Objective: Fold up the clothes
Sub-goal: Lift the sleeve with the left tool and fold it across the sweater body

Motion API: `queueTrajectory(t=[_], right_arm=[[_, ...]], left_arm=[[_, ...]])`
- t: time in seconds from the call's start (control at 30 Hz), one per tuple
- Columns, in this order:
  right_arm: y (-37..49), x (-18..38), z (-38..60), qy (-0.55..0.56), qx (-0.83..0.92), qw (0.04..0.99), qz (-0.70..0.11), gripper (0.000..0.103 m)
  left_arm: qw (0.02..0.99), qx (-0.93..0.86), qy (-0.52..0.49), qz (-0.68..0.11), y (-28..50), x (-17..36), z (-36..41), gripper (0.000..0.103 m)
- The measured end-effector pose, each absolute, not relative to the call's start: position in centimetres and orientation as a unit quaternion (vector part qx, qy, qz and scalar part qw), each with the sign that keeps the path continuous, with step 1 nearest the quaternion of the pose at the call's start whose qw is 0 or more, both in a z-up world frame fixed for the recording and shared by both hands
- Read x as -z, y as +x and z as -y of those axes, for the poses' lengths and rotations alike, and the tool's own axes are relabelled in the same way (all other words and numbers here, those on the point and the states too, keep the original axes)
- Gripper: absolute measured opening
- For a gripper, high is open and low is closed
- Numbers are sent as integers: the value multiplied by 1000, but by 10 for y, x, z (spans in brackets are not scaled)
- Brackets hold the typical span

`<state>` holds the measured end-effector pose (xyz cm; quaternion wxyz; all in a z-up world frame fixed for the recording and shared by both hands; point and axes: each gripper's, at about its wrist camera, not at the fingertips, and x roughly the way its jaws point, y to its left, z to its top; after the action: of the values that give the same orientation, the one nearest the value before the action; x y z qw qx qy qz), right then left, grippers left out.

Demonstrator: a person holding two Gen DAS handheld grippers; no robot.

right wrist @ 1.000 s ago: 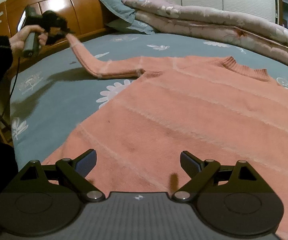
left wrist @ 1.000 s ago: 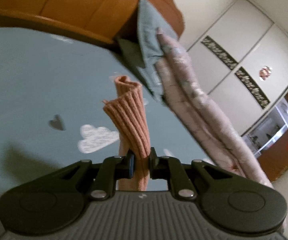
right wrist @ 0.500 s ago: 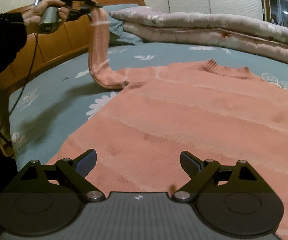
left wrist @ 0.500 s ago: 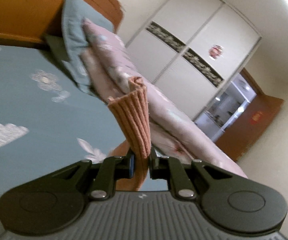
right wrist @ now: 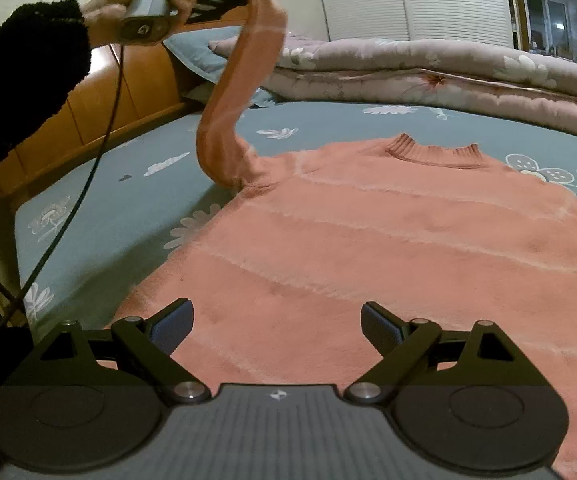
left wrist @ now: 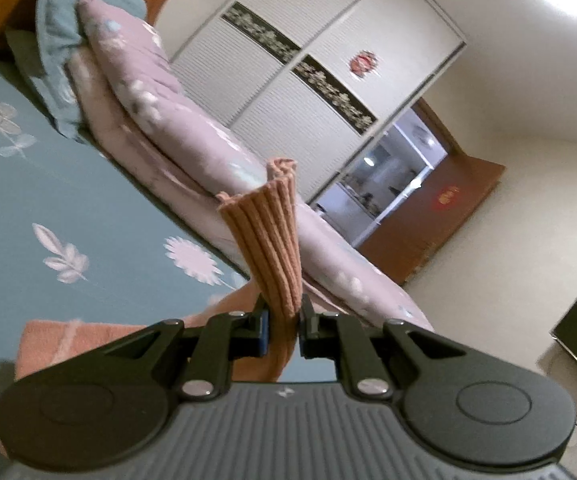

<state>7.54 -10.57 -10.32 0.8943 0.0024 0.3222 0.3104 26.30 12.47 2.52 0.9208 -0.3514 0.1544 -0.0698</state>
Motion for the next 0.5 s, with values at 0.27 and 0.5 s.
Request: queueTrajectory(t=[0.27,0.5], right_arm=[[72,99,112,7,-310,896,-317,94],[72,96,118,10,-304,899,-314,94]], left_arm=[[917,129,-330,-183,274,-26,-64,11],[908,158,-314,-229,279,0,-13,11]])
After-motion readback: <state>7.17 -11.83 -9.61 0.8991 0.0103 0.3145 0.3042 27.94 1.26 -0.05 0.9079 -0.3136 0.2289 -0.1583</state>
